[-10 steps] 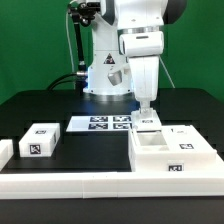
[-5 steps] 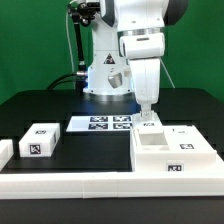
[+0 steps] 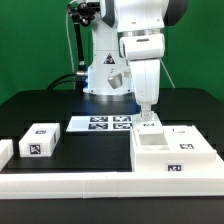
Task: Assemble cabinet
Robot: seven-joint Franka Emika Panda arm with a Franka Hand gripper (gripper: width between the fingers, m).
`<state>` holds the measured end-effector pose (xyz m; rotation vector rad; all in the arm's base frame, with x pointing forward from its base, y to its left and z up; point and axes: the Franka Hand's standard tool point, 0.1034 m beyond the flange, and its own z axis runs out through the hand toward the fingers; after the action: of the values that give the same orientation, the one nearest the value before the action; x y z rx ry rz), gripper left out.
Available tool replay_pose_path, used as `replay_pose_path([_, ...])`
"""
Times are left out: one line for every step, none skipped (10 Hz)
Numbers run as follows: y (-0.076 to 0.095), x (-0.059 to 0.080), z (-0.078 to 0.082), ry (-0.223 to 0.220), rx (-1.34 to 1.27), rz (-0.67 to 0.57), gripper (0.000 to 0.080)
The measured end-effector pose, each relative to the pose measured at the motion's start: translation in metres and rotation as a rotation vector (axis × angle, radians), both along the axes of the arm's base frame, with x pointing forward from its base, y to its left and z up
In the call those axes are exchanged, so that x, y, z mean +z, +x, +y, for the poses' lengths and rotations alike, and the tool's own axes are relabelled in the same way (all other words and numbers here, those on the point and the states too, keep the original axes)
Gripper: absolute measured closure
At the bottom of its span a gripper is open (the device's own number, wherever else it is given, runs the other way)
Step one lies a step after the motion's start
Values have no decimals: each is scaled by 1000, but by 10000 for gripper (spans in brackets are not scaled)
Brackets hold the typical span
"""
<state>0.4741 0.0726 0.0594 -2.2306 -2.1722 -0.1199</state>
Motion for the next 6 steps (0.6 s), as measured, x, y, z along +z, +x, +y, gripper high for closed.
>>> replay_pose_path([10, 2, 2, -3, -6, 12, 738])
replay_pose_path([24, 3, 3, -5, -10, 23, 738])
replay_pose_path([38, 4, 2, -5, -10, 30, 738])
replay_pose_path([44, 3, 1, -3, -9, 29, 738])
replay_pose_path([43, 3, 1, -3, -9, 29, 738])
replay_pose_path([43, 3, 1, -3, -9, 28, 738])
